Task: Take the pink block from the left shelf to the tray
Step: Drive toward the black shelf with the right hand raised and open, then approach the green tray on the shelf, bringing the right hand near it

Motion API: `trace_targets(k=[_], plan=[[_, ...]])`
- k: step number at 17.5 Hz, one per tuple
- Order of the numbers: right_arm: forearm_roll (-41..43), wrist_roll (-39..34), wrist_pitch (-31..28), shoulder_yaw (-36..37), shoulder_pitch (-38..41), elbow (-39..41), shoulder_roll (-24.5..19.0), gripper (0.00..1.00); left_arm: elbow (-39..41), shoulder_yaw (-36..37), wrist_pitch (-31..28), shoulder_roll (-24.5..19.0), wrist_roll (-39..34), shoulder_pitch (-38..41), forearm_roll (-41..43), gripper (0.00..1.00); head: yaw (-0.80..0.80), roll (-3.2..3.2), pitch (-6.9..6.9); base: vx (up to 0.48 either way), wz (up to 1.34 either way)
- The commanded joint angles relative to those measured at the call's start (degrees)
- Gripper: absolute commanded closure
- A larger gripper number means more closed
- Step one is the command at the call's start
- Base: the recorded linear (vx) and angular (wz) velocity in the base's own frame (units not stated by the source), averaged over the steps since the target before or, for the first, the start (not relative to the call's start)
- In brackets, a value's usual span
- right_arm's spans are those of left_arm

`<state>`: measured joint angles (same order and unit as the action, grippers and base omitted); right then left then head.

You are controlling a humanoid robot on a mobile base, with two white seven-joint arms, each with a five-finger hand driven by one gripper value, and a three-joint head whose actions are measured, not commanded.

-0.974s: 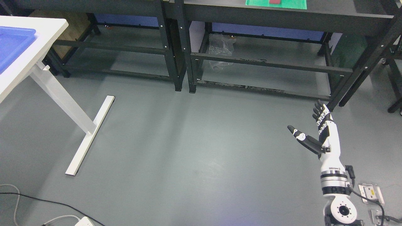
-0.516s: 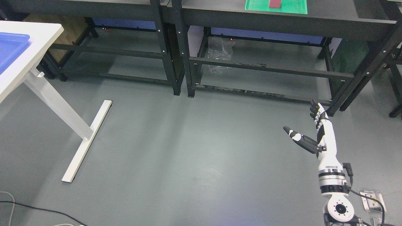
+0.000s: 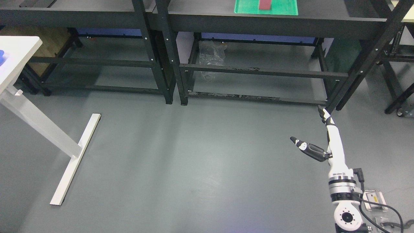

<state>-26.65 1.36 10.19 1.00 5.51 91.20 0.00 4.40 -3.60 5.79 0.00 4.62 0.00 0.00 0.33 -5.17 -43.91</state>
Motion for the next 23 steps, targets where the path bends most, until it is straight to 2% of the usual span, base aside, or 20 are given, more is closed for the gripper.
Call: trace_targets(k=[1, 4, 7, 11, 13, 23], plan=[[-5.6, 0.2, 3.9, 4.1, 1.6, 2.3, 1.0, 0.00, 0.0, 0.0, 0.0, -1.0, 0.0, 0.5, 0.1, 0.00, 0.00, 0.00, 0.00, 0.037, -0.19], [-5.1, 0.2, 10.1, 5.8, 1.4, 2.3, 1.0, 0.00, 0.0, 0.0, 0.0, -1.0, 0.0, 0.5, 0.1, 0.00, 0.00, 0.00, 0.00, 0.036, -0.17], [-7.0, 0.1, 5.9, 5.1, -0.3, 2.2, 1.0, 0.01, 0.0, 0.0, 0.0, -1.0, 0.0, 0.5, 0.1, 0.00, 0.00, 0.00, 0.00, 0.041, -0.13], [-20.4, 3.2, 0.6, 3.4, -1.7, 2.1, 1.0, 0.04, 0.0, 0.0, 0.0, -1.0, 0.0, 0.5, 0.1, 0.00, 0.00, 0.00, 0.00, 0.050, -0.14], [-23.0, 5.2, -1.4, 1.1, -1.6, 2.2, 1.0, 0.04, 0.0, 0.0, -0.1, -1.0, 0.0, 0.5, 0.1, 0.00, 0.00, 0.00, 0.00, 0.069, -0.10], [-22.5, 6.9, -1.3, 0.5, -1.8, 3.2, 1.0, 0.03, 0.0, 0.0, 0.0, -1.0, 0.0, 0.5, 0.1, 0.00, 0.00, 0.00, 0.00, 0.106, 0.02]])
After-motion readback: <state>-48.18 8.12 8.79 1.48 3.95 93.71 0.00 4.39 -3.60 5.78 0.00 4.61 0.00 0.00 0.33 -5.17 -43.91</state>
